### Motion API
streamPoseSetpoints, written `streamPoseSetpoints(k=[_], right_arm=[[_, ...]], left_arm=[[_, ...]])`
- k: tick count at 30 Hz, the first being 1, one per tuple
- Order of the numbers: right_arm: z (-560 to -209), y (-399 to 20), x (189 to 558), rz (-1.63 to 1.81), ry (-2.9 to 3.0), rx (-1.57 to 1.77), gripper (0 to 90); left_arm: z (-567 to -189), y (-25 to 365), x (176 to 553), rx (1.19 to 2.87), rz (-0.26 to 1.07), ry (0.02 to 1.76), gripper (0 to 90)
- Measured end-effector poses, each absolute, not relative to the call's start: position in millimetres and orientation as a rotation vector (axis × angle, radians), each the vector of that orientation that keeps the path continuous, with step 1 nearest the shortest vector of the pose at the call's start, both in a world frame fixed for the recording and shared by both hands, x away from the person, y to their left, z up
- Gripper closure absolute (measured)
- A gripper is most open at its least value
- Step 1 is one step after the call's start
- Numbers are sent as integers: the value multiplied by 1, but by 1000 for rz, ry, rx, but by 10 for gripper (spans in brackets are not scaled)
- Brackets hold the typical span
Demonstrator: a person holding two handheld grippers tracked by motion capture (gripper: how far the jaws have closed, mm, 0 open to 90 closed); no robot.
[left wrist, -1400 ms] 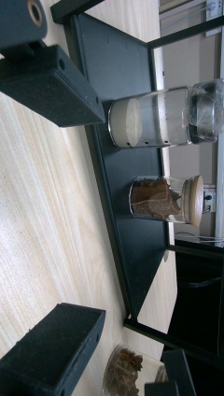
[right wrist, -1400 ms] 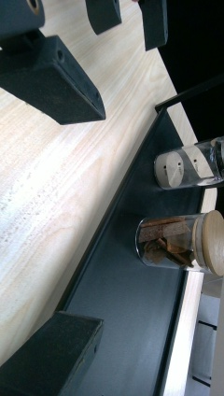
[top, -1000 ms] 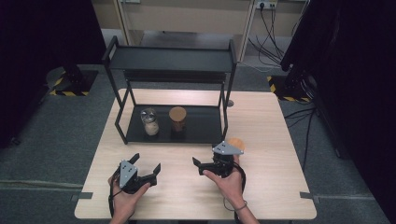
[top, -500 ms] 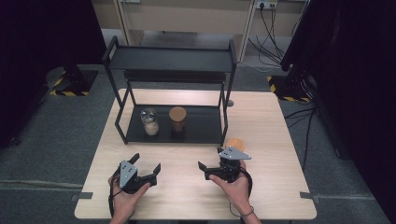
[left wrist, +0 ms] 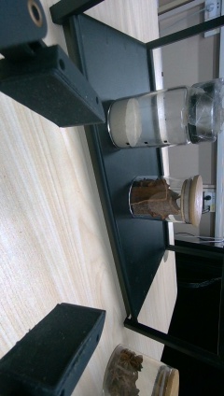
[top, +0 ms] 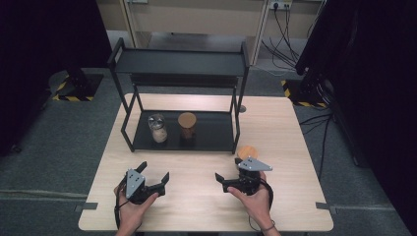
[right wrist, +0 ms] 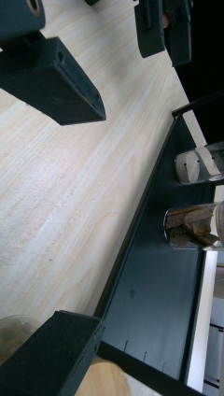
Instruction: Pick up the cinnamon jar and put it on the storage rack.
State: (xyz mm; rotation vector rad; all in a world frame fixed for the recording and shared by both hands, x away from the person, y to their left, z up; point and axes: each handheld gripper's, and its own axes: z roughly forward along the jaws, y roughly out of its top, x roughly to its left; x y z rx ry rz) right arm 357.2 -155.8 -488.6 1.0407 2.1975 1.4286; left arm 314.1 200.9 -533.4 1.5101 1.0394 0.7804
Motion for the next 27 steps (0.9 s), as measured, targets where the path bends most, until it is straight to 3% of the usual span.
streamPoseSetpoints(k=[27], right_arm=[[-500, -190, 325, 1430, 2145, 1089, 41]], left_arm=[[-533, 201, 314, 1508, 781, 1038, 57]])
